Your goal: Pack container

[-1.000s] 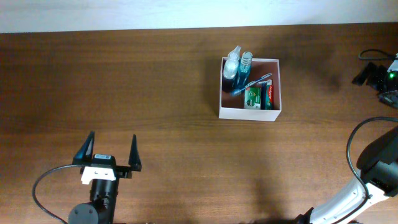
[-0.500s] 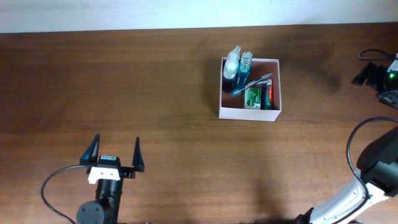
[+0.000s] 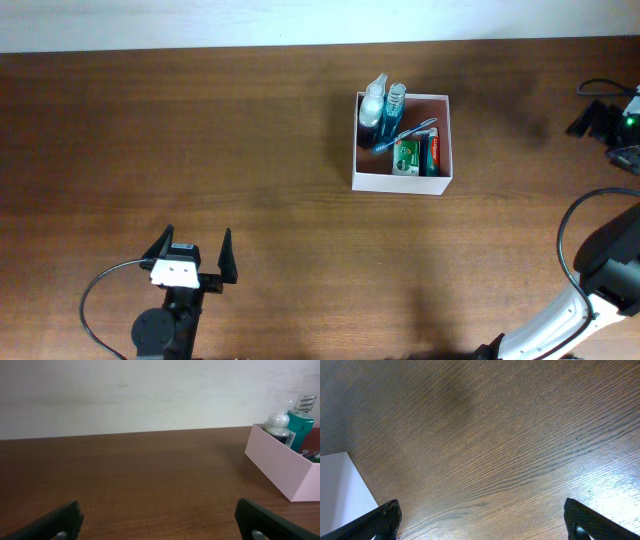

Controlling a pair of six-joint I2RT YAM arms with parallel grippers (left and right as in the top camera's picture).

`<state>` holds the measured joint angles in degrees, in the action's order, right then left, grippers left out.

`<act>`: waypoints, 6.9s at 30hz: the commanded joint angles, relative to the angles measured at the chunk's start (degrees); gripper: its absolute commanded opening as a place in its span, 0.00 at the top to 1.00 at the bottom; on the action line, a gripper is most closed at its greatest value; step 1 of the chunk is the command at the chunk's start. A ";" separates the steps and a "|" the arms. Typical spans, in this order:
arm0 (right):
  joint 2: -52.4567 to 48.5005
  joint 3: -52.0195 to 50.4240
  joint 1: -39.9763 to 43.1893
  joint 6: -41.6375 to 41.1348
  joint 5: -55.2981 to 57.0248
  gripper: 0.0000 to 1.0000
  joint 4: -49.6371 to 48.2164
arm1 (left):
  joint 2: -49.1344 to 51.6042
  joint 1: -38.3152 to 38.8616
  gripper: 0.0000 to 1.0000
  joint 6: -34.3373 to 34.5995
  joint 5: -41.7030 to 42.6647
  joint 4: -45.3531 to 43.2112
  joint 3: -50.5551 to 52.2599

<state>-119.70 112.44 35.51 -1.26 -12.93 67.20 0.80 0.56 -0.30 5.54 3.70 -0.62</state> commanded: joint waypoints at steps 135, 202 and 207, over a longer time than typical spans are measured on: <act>119.51 -112.13 -37.48 7.23 -1.42 0.01 -73.31 | -0.50 -0.35 0.01 1.11 -0.61 0.46 0.13; 119.51 -112.13 -37.38 7.21 -1.44 0.01 -63.98 | -0.50 -0.35 0.01 1.11 -0.63 0.46 0.13; 119.51 -112.13 -37.38 7.21 -1.44 0.01 -63.98 | -0.50 -0.35 0.01 1.11 -0.61 0.46 0.13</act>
<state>-0.84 0.71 -1.30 6.22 -13.85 3.03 0.78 0.56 0.25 5.15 3.73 -0.62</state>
